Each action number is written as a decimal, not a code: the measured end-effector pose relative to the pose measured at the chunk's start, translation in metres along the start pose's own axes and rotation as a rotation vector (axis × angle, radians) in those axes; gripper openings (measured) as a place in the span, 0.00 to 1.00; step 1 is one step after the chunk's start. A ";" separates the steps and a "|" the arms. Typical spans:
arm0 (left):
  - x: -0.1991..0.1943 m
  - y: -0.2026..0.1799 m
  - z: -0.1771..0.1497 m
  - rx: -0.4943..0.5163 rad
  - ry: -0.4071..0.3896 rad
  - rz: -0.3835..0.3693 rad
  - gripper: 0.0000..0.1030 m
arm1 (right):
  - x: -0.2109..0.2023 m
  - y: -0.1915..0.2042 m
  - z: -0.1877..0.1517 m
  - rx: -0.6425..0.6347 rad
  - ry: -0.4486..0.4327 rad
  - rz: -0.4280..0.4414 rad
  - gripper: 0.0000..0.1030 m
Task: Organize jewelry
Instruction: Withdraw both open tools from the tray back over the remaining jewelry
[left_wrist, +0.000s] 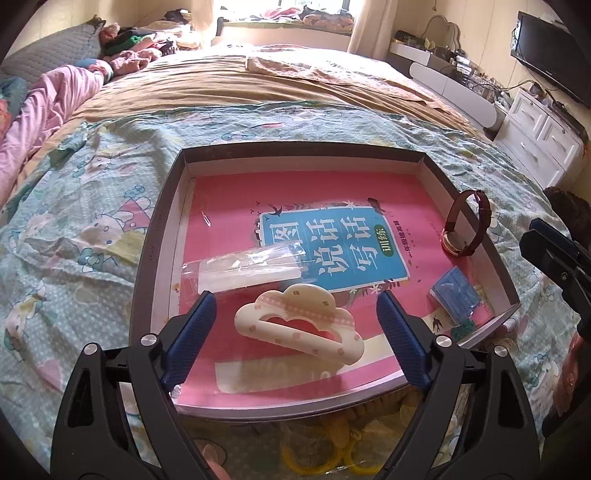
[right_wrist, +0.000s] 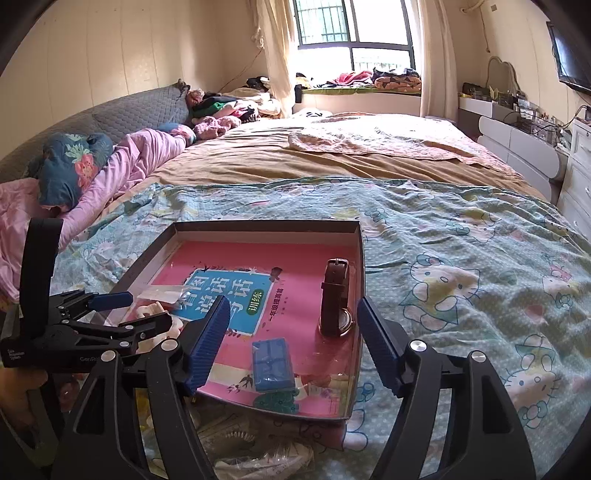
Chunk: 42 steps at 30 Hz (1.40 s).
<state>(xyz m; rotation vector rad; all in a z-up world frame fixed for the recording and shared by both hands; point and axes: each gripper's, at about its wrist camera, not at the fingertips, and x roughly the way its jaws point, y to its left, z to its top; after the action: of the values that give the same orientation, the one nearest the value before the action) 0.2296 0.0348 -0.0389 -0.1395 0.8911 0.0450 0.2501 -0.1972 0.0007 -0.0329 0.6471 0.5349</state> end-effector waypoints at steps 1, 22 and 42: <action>-0.002 0.000 0.000 -0.001 -0.004 -0.001 0.79 | -0.004 -0.001 -0.001 0.007 -0.008 -0.001 0.78; -0.086 0.007 0.005 -0.069 -0.134 -0.014 0.91 | -0.065 0.014 0.005 -0.013 -0.087 -0.005 0.89; -0.127 0.018 -0.024 -0.070 -0.169 -0.001 0.91 | -0.096 0.044 -0.014 -0.081 -0.068 0.023 0.94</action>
<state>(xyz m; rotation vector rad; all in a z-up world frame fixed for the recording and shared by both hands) 0.1297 0.0514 0.0438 -0.1981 0.7209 0.0860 0.1567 -0.2061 0.0508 -0.0831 0.5599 0.5814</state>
